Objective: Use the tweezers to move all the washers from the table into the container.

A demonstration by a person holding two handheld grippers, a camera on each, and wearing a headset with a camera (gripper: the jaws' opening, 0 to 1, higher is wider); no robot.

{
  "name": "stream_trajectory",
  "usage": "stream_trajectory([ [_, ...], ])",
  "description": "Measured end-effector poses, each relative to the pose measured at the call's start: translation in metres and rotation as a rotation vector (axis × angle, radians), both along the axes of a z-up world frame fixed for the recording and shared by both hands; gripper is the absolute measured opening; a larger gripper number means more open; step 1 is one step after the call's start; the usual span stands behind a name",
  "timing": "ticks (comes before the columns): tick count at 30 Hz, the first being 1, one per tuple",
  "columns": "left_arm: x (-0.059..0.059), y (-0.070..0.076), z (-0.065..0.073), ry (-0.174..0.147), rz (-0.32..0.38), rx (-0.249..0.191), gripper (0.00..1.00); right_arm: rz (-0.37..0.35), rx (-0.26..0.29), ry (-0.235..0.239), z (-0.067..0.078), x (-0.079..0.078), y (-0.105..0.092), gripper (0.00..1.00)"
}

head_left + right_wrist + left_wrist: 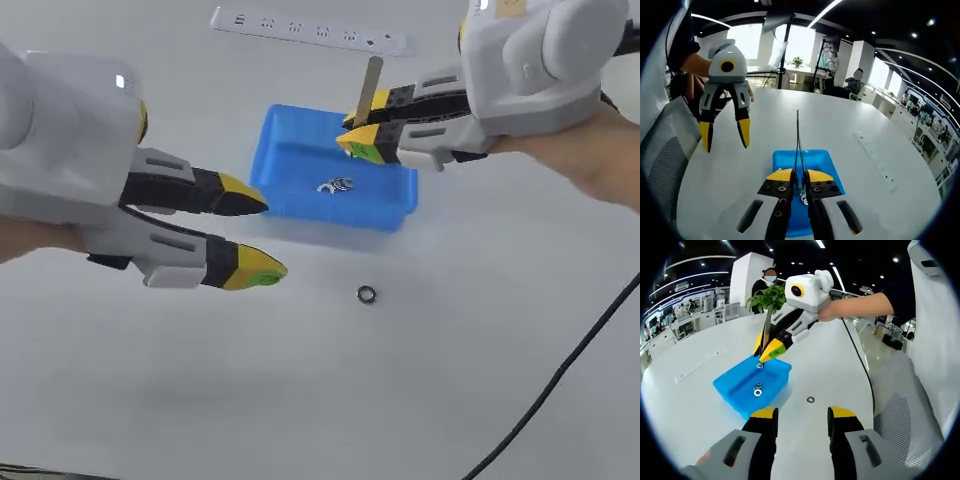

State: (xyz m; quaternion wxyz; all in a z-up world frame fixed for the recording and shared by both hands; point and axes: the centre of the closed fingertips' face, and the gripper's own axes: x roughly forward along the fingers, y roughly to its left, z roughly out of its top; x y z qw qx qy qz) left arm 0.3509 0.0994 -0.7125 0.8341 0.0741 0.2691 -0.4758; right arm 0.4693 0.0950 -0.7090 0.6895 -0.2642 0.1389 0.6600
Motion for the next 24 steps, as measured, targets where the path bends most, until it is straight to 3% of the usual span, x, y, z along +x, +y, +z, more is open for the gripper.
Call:
stream_trajectory([
  [4,-0.004,0.002,-0.003,0.011,0.018,0.002,0.45,-0.006,-0.015,0.002,-0.016,0.007,0.005,0.10],
  [6,-0.006,0.005,-0.003,0.015,0.024,0.009,0.45,-0.010,-0.006,0.026,-0.021,0.008,0.008,0.10],
  [12,-0.007,0.010,-0.004,0.022,0.045,0.014,0.44,-0.004,-0.043,0.025,-0.041,0.004,0.010,0.10],
  [18,-0.005,0.012,-0.003,0.024,0.067,-0.002,0.43,-0.013,-0.058,0.034,-0.053,0.001,0.009,0.10],
  [24,-0.007,0.011,-0.004,0.023,0.083,-0.006,0.44,-0.024,-0.069,0.026,-0.055,0.003,0.007,0.10],
])
